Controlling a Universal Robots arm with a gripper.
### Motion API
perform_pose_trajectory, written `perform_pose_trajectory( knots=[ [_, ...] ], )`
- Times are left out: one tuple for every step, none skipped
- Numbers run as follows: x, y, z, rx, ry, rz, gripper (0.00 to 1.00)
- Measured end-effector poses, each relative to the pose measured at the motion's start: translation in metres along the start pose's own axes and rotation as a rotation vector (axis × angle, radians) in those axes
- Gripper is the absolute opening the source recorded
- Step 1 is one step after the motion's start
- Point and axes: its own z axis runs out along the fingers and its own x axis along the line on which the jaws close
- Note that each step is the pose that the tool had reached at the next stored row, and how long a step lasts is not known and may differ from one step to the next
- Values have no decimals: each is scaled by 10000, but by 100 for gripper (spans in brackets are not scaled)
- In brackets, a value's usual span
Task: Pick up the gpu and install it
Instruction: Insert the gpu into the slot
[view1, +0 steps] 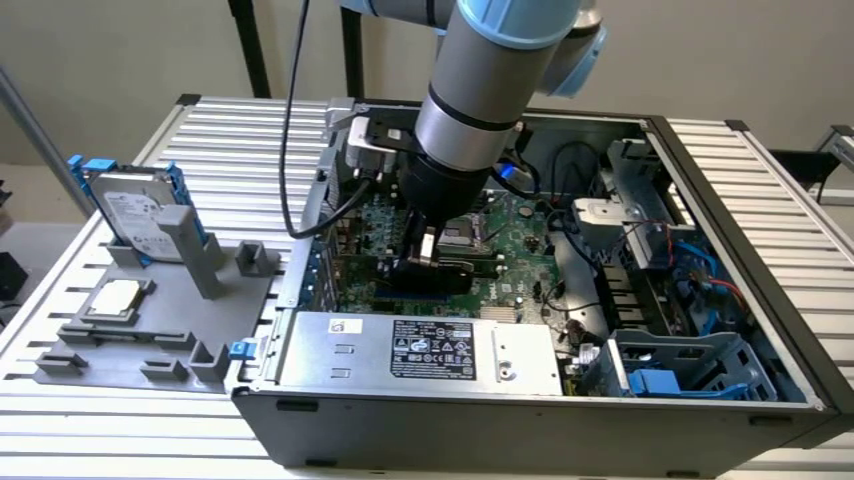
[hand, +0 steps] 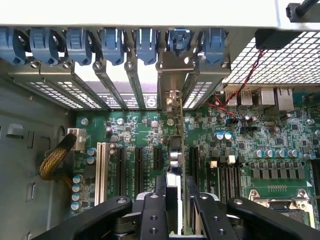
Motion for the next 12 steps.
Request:
perform_pose_trajectory(
  knots=[
    [0, 1, 0, 0, 1, -1, 26],
    [0, 3, 0, 1, 2, 1, 26],
    [0, 4, 0, 0, 3, 0, 26],
    [0, 5, 0, 0, 3, 0, 26],
    [0, 6, 1, 0, 3, 1, 26],
    [0, 7, 2, 0, 3, 1, 26],
    [1, 7, 3, 0, 3, 1, 26],
    [2, 7, 5, 0, 3, 0, 26],
    [3, 7, 6, 0, 3, 1, 26],
    [4, 7, 7, 0, 2, 0, 26],
    [5, 7, 9, 0, 2, 0, 26],
    [5, 7, 10, 0, 3, 0, 26]
  ],
)
